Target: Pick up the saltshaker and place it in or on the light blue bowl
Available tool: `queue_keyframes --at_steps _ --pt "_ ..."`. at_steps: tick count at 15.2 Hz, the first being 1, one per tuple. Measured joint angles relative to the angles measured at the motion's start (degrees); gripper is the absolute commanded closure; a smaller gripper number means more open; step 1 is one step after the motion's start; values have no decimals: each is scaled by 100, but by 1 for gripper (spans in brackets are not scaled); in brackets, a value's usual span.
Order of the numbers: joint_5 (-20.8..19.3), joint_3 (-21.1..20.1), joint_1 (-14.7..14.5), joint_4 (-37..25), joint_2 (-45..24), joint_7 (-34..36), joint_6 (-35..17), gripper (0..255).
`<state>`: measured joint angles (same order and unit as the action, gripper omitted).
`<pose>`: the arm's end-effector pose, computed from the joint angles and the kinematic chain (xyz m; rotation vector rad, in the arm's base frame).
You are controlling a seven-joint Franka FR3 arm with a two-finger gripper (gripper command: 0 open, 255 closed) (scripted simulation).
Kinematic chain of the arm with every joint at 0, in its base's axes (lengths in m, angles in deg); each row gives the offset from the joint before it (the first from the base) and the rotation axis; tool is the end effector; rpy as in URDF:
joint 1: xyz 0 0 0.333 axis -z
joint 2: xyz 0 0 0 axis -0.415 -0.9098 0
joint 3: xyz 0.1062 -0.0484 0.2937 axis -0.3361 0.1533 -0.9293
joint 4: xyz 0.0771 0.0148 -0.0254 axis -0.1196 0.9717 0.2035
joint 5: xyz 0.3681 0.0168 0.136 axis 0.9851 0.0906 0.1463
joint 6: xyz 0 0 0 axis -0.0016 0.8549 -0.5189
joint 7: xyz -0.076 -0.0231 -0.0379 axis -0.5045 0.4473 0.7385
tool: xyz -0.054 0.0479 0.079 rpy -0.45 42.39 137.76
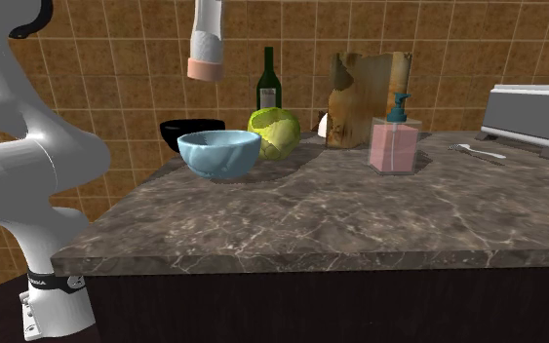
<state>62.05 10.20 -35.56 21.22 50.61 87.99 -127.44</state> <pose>0.1785 0.2715 0.8110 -3.0756 -0.1176 0.0815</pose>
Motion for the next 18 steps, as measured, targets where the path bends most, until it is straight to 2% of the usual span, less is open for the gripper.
queue_keyframes --at_steps 8,18 --pt "74 72 -74 1197 589 -245 -600 255" --pt "177 45 -159 2403 1132 -438 -1265 255"
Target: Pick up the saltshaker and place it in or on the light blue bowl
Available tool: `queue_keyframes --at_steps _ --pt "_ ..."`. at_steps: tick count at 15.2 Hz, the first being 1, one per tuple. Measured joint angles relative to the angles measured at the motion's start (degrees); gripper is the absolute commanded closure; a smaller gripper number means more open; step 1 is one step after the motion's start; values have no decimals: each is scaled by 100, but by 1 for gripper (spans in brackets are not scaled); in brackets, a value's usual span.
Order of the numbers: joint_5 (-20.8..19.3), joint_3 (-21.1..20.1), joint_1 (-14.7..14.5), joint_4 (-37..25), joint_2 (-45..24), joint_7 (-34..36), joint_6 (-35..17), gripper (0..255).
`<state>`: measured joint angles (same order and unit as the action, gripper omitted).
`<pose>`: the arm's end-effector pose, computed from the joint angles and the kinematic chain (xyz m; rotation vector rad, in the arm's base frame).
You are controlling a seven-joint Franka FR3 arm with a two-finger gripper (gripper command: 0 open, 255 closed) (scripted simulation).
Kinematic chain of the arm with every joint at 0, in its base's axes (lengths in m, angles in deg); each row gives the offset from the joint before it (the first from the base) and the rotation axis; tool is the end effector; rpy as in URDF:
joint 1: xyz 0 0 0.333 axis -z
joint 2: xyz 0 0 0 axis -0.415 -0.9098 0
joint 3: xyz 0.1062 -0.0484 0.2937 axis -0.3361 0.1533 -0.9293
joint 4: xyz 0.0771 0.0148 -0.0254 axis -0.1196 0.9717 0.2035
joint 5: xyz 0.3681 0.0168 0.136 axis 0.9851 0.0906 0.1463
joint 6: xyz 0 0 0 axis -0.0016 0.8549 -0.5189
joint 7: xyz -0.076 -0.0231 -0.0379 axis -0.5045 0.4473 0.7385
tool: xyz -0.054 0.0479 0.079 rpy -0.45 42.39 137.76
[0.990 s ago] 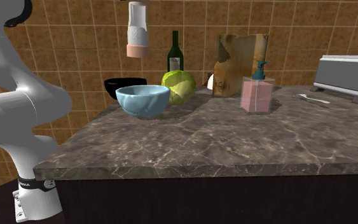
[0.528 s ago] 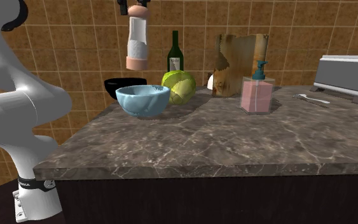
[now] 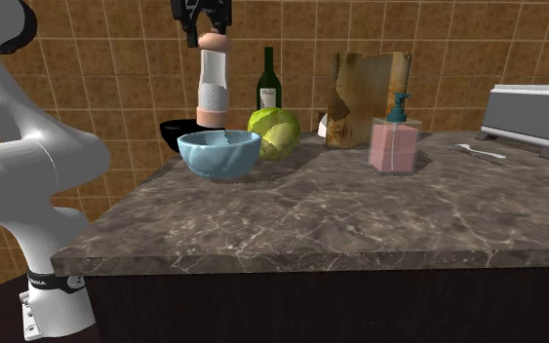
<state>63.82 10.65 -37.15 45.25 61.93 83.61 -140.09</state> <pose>0.1763 0.2726 0.7163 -3.0755 -0.1172 0.0819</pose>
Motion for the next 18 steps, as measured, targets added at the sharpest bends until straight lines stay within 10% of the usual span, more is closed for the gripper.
queue_keyframes --at_steps 10,11,18 --pt "46 -24 -36 523 210 -92 -310 255" --pt "46 -24 -36 524 211 -92 -310 0" --pt "27 -7 -26 419 166 -88 -248 0"
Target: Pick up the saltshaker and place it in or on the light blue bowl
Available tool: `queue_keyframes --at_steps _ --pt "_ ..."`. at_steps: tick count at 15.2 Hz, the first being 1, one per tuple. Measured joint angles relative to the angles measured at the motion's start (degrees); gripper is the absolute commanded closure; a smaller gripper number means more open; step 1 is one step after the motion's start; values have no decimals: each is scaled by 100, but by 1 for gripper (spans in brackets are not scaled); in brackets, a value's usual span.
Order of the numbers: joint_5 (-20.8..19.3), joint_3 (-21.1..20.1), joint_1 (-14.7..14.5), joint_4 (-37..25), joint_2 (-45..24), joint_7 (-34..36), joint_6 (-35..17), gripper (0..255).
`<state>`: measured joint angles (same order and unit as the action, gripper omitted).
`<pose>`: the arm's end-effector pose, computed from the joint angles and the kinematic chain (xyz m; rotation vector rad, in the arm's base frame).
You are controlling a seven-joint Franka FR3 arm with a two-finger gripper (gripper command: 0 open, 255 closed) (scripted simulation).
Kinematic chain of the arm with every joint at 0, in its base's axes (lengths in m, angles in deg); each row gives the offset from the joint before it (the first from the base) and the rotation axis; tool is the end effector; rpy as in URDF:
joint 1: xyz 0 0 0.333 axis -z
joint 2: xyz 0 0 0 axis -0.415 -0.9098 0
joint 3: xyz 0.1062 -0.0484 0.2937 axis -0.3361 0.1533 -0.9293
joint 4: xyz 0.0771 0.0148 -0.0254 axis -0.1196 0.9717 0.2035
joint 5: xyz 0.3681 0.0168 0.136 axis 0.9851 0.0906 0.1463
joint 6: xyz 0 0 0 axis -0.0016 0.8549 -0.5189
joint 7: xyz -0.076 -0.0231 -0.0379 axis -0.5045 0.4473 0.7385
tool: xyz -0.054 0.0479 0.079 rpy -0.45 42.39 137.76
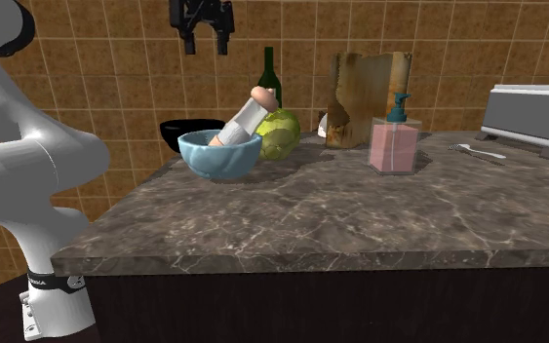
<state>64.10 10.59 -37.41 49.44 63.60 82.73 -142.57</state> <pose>0.1780 0.2713 0.6968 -3.0750 -0.1171 0.0812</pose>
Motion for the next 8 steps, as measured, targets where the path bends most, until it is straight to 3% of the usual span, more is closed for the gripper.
queue_keyframes --at_steps 4,8 --pt "-86 46 64 -852 -370 123 482 0" --pt "-105 62 73 -966 -420 128 553 0"
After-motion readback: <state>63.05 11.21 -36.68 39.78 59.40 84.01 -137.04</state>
